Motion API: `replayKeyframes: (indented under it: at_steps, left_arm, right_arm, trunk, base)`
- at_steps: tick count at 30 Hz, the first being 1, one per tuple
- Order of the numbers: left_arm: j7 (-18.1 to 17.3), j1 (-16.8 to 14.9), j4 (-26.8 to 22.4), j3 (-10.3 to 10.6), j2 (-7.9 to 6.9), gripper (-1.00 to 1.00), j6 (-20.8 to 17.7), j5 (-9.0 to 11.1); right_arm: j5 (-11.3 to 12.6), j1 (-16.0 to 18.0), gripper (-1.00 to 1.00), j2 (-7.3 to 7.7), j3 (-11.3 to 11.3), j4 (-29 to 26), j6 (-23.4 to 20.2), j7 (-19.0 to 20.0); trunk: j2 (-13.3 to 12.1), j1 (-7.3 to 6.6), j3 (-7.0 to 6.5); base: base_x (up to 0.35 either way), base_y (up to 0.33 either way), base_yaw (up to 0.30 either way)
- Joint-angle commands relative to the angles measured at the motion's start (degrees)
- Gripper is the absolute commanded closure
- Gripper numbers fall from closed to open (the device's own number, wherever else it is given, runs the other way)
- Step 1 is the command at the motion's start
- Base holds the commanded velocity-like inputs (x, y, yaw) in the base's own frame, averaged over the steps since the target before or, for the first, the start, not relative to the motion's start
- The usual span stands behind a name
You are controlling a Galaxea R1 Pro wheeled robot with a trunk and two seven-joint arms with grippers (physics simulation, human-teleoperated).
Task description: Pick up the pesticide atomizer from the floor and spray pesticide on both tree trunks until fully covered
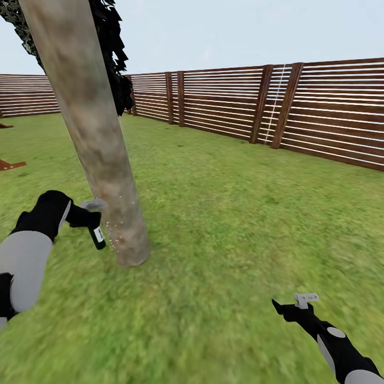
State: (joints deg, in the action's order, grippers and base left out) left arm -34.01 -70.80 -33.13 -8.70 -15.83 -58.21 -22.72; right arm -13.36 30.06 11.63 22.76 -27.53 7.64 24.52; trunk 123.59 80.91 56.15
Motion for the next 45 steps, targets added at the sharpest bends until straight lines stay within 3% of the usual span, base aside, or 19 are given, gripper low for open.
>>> replayKeyframes:
  at_steps: [1,5,9,12,15,18,22,26,28,31,32,35,38,41,43,45]
  left_arm:
    - [0.0,-0.2,0.8,0.1,-0.20,1.00,-0.1,0.1]
    - [0.0,0.5,4.0,0.2,-0.29,1.00,0.3,0.0]
    - [-0.1,5.7,5.2,0.2,-0.26,1.00,0.9,0.0]
    - [-0.1,6.8,5.2,0.2,-0.31,1.00,0.9,-0.2]
    - [0.1,6.2,5.1,0.1,-1.15,1.00,0.5,-0.3]
    - [0.2,2.9,4.9,0.1,-3.67,1.00,0.2,-0.7]
    - [0.1,1.1,5.0,0.1,-5.00,1.00,0.2,-4.0]
    - [0.3,3.3,5.7,0.0,-4.67,1.00,1.2,-4.4]
    - [0.8,8.4,6.1,-0.5,-2.33,1.00,4.5,-4.3]
    - [2.6,10.8,6.2,-0.9,0.17,1.00,7.2,-4.3]
    - [6.6,11.4,6.8,-2.2,1.63,1.00,7.7,-3.9]
    - [15.3,11.7,9.8,-6.1,3.89,1.00,9.2,-1.0]
    - [22.0,12.9,14.4,-7.0,5.06,1.00,16.6,2.0]
    - [23.7,14.9,15.0,-7.1,5.04,1.00,18.4,6.2]
    - [23.8,17.1,14.7,-7.6,4.86,1.00,19.0,10.6]
    - [23.8,18.6,14.2,-7.6,5.03,1.00,22.7,12.9]
  right_arm:
    - [0.0,0.0,-1.00,0.01,0.0,0.0,0.0,0.0]
    - [0.0,0.0,-1.00,0.00,0.0,0.0,0.0,0.0]
    - [0.0,0.0,-1.00,-0.03,0.0,0.0,0.0,0.0]
    - [0.0,0.0,-1.00,-0.03,0.0,0.0,0.0,0.0]
    - [0.0,0.0,-1.00,-0.03,0.0,-0.1,0.0,0.0]
    - [0.0,0.0,-1.00,-0.01,0.1,-0.2,0.0,0.0]
    - [0.0,0.0,-1.00,-0.01,0.0,-0.1,0.0,0.0]
    - [0.0,0.0,-1.00,-0.03,0.0,-0.1,0.0,0.0]
    - [0.0,0.0,-1.00,-0.02,0.0,-0.1,0.0,0.0]
    - [0.0,0.0,-1.00,0.03,0.0,-0.1,0.0,0.0]
    - [0.0,0.0,-1.00,0.01,0.0,-0.1,0.0,0.0]
    - [0.0,0.0,-1.00,0.04,0.0,-0.2,0.0,0.0]
    - [0.0,0.0,-1.00,0.06,0.1,-0.2,0.0,0.1]
    - [0.0,0.0,-1.00,0.06,0.1,-0.2,0.0,0.0]
    - [0.0,0.0,-1.00,0.06,0.1,-0.2,0.0,0.0]
    - [0.0,0.0,-1.00,0.12,0.1,-0.2,0.0,0.0]
  trunk:
    - [0.0,0.00,0.00]
    - [0.0,0.00,0.00]
    - [0.0,0.00,0.00]
    - [0.0,0.00,0.00]
    - [0.0,0.00,0.00]
    - [0.0,0.00,0.00]
    - [0.0,0.00,0.00]
    - [0.0,0.00,0.00]
    - [0.0,0.00,0.00]
    - [0.0,0.00,0.00]
    - [0.0,0.00,0.00]
    - [0.0,0.00,0.00]
    - [0.0,0.00,0.00]
    - [0.0,0.00,0.00]
    - [0.0,0.00,0.00]
    - [0.0,0.00,0.00]
  base:
    - [0.000,0.000,0.000]
    - [0.000,0.000,0.000]
    - [0.000,0.000,0.000]
    - [0.000,0.000,0.000]
    - [0.000,0.000,0.000]
    - [0.000,0.000,0.000]
    - [0.000,0.000,0.000]
    - [0.000,0.000,0.000]
    - [0.000,0.000,0.000]
    - [0.000,0.000,0.000]
    - [0.000,0.000,0.000]
    - [0.000,0.000,0.022]
    - [0.000,0.000,0.198]
    - [0.000,0.000,0.264]
    - [0.000,0.000,0.270]
    - [0.000,0.000,0.153]
